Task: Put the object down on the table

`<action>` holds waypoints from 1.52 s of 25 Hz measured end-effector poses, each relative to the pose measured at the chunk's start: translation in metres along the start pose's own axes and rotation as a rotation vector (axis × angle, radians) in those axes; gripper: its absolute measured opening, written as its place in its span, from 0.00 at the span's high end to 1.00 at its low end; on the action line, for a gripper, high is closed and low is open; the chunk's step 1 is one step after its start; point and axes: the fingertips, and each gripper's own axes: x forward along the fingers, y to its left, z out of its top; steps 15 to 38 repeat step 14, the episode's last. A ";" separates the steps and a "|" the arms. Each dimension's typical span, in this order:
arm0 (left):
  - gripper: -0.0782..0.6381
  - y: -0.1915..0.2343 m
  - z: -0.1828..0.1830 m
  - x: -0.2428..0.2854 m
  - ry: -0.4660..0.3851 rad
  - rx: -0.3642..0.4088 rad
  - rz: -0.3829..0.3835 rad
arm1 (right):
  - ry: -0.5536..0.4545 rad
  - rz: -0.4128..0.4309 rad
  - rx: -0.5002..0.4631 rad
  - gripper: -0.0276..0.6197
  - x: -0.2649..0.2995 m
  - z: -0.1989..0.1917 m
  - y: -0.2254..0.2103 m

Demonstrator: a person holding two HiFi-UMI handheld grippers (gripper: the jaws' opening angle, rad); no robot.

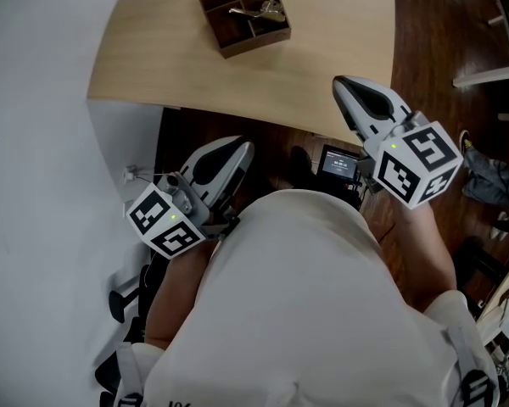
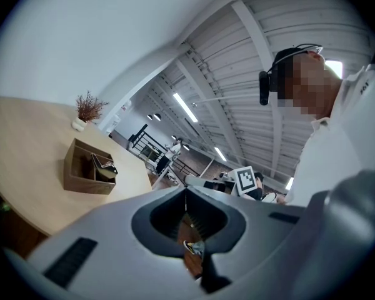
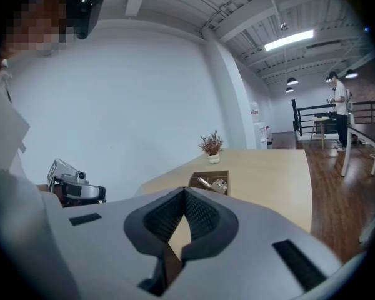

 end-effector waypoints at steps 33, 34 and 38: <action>0.89 -0.002 -0.005 0.006 0.030 -0.003 -0.014 | -0.032 -0.003 -0.039 0.95 0.012 0.014 -0.001; 0.89 -0.002 -0.005 0.006 0.030 -0.003 -0.014 | -0.032 -0.003 -0.039 0.95 0.012 0.014 -0.001; 0.89 -0.002 -0.005 0.006 0.030 -0.003 -0.014 | -0.032 -0.003 -0.039 0.95 0.012 0.014 -0.001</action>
